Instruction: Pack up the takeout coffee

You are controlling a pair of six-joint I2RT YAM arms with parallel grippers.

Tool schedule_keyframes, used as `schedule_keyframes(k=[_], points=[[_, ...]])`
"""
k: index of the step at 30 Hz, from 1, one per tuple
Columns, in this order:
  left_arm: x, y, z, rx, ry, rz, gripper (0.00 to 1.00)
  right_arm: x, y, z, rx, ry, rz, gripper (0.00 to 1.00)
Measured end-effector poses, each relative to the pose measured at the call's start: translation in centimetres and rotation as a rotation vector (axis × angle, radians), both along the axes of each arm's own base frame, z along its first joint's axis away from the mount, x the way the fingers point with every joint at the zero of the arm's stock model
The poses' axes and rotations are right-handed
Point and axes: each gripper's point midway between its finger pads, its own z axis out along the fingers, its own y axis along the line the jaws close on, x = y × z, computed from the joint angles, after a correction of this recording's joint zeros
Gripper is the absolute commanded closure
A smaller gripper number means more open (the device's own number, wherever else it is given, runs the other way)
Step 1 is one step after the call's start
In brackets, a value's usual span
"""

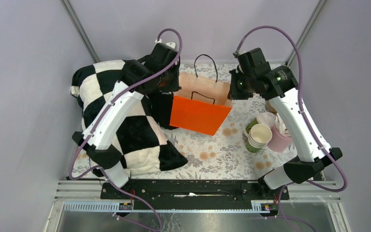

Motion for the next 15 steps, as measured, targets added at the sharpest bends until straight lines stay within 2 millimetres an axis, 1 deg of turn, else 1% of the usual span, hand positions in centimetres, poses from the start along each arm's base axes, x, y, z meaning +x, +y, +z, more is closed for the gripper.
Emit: schedule_keyframes(k=[2, 3, 4, 5, 7, 8, 9, 10, 11, 12, 13, 15], points=[[-0.9, 0.6, -0.9, -0.009, 0.024, 0.019, 1.0, -0.4, -0.3, -1.5, -0.015, 0.024, -0.004, 1.0], [-1.4, 0.9, -1.8, -0.004, 0.043, 0.027, 1.0, -0.6, -0.5, -2.8, -0.027, 0.043, -0.005, 1.0], [-1.7, 1.1, -3.2, -0.002, 0.061, 0.035, 1.0, -0.9, -0.7, -4.3, -0.046, 0.072, -0.007, 1.0], [-2.2, 1.4, -5.2, 0.01, 0.091, 0.04, 1.0, -1.1, -1.0, -6.0, -0.071, 0.107, -0.01, 1.0], [-2.9, 1.8, -9.0, 0.04, 0.162, 0.046, 1.0, -1.6, -1.2, -8.7, -0.11, 0.178, -0.009, 1.0], [-3.2, 2.0, -10.9, 0.059, 0.212, 0.051, 1.0, -1.6, -1.1, -9.6, -0.124, 0.21, -0.007, 1.0], [-3.2, 2.0, -12.2, 0.072, 0.246, 0.057, 1.0, -1.3, -0.9, -9.9, -0.128, 0.223, -0.004, 1.0], [-2.6, 1.7, -12.6, 0.071, 0.248, 0.064, 1.0, -1.0, -0.7, -9.9, -0.133, 0.23, -0.003, 1.0], [-2.1, 1.5, -12.3, 0.064, 0.236, 0.07, 1.0, -0.7, -0.5, -9.5, -0.131, 0.222, -0.003, 1.0], [-1.8, 1.4, -11.6, 0.057, 0.222, 0.072, 1.0, -0.4, -0.4, -8.5, -0.121, 0.203, -0.004, 1.0], [-1.7, 1.3, -10.6, 0.047, 0.203, 0.073, 1.0, -0.1, -0.2, -7.0, -0.101, 0.168, -0.004, 1.0], [-1.0, 0.8, -7.5, -0.006, 0.133, 0.073, 1.0, 0.4, 0.2, -4.4, -0.057, 0.1, -0.004, 1.0]])
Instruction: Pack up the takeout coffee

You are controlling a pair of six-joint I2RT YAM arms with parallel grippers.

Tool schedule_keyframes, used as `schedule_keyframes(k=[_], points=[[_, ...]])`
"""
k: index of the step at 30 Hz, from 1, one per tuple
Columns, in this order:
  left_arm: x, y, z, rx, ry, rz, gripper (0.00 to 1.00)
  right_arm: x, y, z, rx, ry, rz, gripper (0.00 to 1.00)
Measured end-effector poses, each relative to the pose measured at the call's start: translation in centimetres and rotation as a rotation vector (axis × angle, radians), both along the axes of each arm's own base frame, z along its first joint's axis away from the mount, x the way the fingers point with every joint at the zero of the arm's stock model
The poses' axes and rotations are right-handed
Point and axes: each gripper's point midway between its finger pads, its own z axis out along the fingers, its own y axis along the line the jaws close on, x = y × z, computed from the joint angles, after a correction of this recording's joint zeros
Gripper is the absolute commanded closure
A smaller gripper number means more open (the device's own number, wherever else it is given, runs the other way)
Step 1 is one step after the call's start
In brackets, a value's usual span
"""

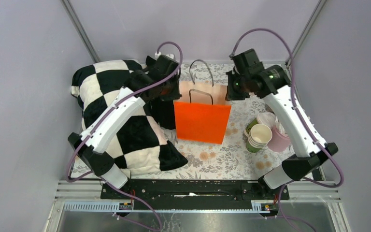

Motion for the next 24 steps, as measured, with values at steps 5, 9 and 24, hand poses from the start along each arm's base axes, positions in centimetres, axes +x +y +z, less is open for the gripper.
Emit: schedule_keyframes(k=[5, 9, 24], points=[[-0.2, 0.1, 4.8, -0.114, -0.124, 0.012, 1.0, -0.8, -0.4, 2.5, 0.055, -0.091, -0.003, 1.0], [-1.0, 0.8, 1.8, -0.082, -0.076, 0.018, 1.0, -1.2, -0.6, -1.2, 0.02, -0.02, -0.01, 0.98], [-1.9, 2.0, -1.8, 0.025, -0.018, -0.083, 0.22, -0.4, -0.6, 8.8, 0.093, -0.162, -0.032, 0.07]])
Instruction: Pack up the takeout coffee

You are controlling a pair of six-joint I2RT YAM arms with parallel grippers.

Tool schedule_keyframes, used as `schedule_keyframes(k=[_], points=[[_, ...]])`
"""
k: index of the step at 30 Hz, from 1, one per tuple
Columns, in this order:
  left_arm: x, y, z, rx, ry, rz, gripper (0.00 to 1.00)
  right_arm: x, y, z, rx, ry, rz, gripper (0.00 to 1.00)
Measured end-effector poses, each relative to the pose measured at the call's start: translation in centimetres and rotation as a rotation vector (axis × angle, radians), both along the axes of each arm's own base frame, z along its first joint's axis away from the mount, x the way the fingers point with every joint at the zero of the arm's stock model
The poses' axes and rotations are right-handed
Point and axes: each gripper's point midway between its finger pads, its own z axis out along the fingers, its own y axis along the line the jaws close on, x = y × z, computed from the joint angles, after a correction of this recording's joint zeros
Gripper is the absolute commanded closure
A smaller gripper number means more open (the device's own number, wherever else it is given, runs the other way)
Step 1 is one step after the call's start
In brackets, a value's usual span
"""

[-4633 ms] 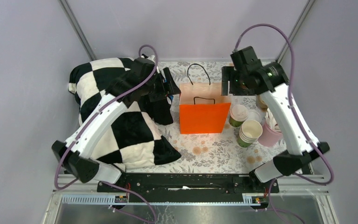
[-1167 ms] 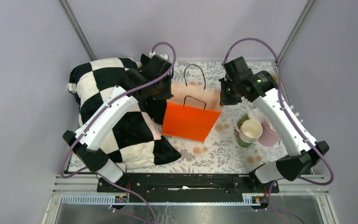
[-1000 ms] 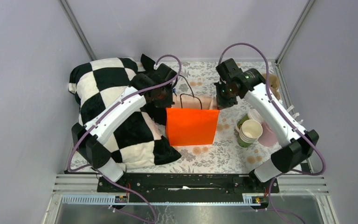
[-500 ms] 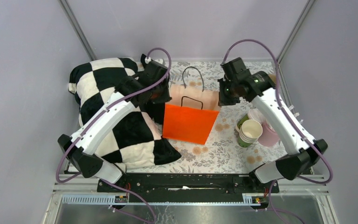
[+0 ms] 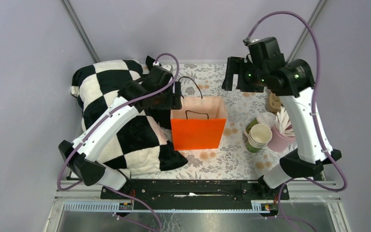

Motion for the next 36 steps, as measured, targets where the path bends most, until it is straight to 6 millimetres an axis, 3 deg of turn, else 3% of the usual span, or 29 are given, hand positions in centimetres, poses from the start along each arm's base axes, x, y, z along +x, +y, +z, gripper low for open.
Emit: schedule_keyframes(k=[3, 7, 10, 15, 21, 25, 29, 36], points=[[-0.7, 0.2, 1.5, -0.022, -0.037, -0.042, 0.18, -1.3, -1.5, 1.2, 0.002, -0.023, -0.036, 0.03], [-1.4, 0.9, 3.3, -0.035, -0.092, -0.074, 0.14, -1.1, -4.5, 0.2, -0.049, -0.002, -0.154, 0.0], [-1.5, 1.5, 4.1, -0.033, -0.126, -0.086, 0.12, 0.4, -7.8, -2.4, -0.119, 0.058, -0.285, 0.0], [-0.8, 2.5, 4.5, -0.004, -0.162, -0.08, 0.11, 2.5, -13.6, -9.1, -0.199, 0.249, -0.477, 0.0], [-0.1, 3.1, 4.2, 0.022, -0.165, -0.076, 0.11, 3.9, -14.3, -15.0, -0.291, 0.415, -0.462, 0.0], [0.1, 3.0, 3.7, 0.033, -0.154, -0.078, 0.11, 3.9, -15.4, -18.4, -0.344, 0.52, -0.441, 0.0], [0.4, 2.9, 3.3, 0.043, -0.144, -0.078, 0.11, 3.5, -16.5, -20.3, -0.378, 0.581, -0.429, 0.01], [0.7, 3.0, 2.8, 0.05, -0.132, -0.074, 0.11, 2.3, -17.1, -22.5, -0.437, 0.637, -0.376, 0.17]])
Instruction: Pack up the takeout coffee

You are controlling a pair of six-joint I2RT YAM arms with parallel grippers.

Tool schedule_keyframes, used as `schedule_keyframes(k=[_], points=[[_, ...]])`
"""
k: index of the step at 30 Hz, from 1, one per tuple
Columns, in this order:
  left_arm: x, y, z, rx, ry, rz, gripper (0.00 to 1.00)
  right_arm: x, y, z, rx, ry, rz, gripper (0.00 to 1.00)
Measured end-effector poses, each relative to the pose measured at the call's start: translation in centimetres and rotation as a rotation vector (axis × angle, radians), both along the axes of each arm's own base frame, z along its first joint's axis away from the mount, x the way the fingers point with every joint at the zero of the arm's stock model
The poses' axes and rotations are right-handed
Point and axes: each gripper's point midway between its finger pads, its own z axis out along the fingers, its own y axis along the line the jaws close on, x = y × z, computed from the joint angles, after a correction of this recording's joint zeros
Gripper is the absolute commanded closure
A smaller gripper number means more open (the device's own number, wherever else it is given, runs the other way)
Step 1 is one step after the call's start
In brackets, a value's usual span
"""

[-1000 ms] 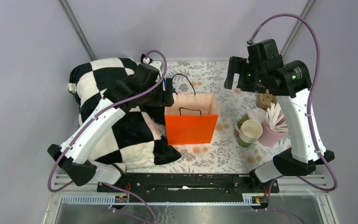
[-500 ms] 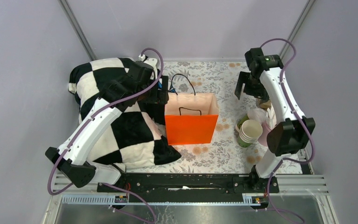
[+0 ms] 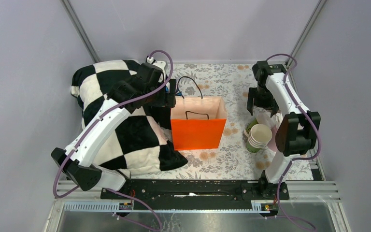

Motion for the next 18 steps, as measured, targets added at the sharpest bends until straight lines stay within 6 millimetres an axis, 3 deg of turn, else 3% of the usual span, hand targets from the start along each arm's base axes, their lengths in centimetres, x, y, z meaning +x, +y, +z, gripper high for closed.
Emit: schedule_keyframes(k=[10, 18], points=[[0.1, -0.2, -0.4, 0.005, 0.012, -0.002, 0.11, 1.0, 0.9, -1.0, -0.072, -0.018, 0.099, 0.29], [0.3, 0.0, -0.4, 0.005, 0.012, 0.004, 0.11, 0.4, 0.5, -1.8, -0.174, 0.01, 0.14, 0.42]])
